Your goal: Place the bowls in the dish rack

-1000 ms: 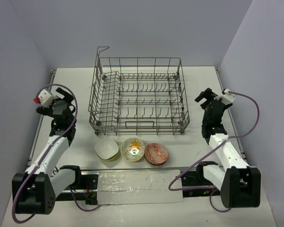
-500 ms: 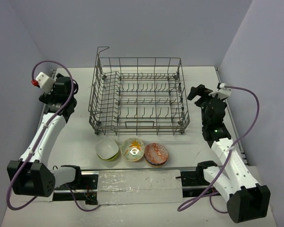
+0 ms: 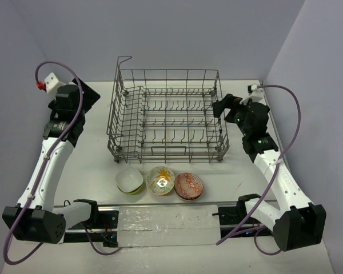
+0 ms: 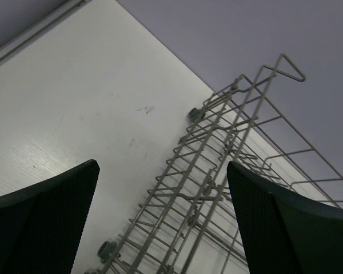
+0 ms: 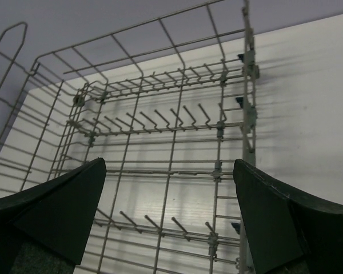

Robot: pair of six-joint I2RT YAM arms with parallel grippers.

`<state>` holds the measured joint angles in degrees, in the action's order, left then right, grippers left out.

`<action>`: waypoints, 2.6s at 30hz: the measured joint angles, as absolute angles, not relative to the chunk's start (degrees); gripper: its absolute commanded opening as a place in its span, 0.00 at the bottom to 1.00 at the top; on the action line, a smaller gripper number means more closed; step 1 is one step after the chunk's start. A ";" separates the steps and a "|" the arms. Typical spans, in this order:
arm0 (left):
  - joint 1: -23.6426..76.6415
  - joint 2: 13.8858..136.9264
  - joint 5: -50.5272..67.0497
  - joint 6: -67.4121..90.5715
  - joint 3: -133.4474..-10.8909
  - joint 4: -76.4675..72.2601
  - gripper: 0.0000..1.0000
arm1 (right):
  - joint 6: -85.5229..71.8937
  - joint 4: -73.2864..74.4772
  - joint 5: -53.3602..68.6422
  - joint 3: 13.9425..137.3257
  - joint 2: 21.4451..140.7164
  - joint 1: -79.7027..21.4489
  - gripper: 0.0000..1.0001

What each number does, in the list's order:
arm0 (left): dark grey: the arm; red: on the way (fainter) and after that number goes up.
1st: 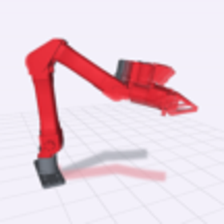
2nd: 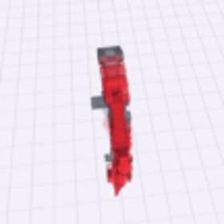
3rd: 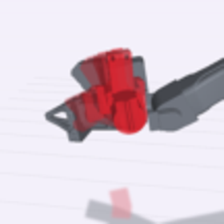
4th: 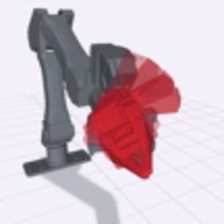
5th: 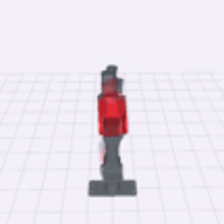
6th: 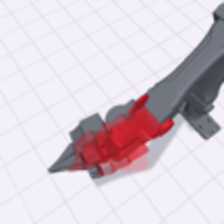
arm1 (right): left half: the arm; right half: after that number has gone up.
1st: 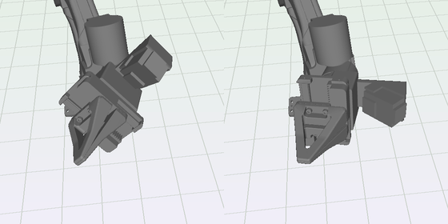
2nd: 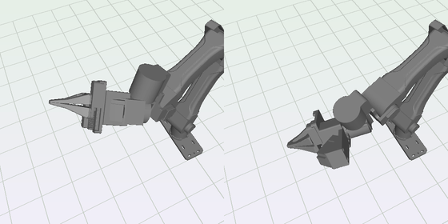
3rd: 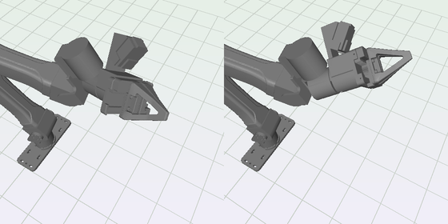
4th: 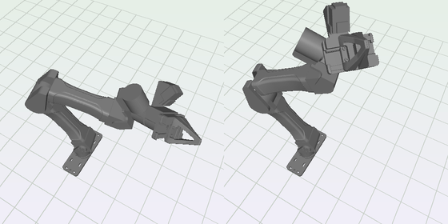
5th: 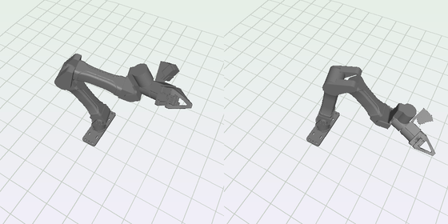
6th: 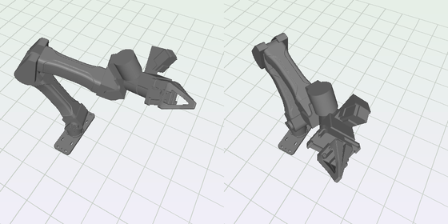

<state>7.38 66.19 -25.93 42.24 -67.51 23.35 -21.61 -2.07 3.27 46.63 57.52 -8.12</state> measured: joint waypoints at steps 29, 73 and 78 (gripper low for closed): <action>10.74 66.46 -2.92 38.11 -59.44 23.00 0.99 | -22.37 11.62 12.40 55.92 61.78 -25.67 0.94; 25.17 64.75 -22.87 23.18 -64.84 30.76 0.34 | -13.02 11.27 4.62 65.36 88.18 -71.00 0.77; 26.63 65.23 -25.91 23.24 -64.97 31.53 0.35 | -13.69 9.39 5.48 65.21 88.79 -71.07 0.77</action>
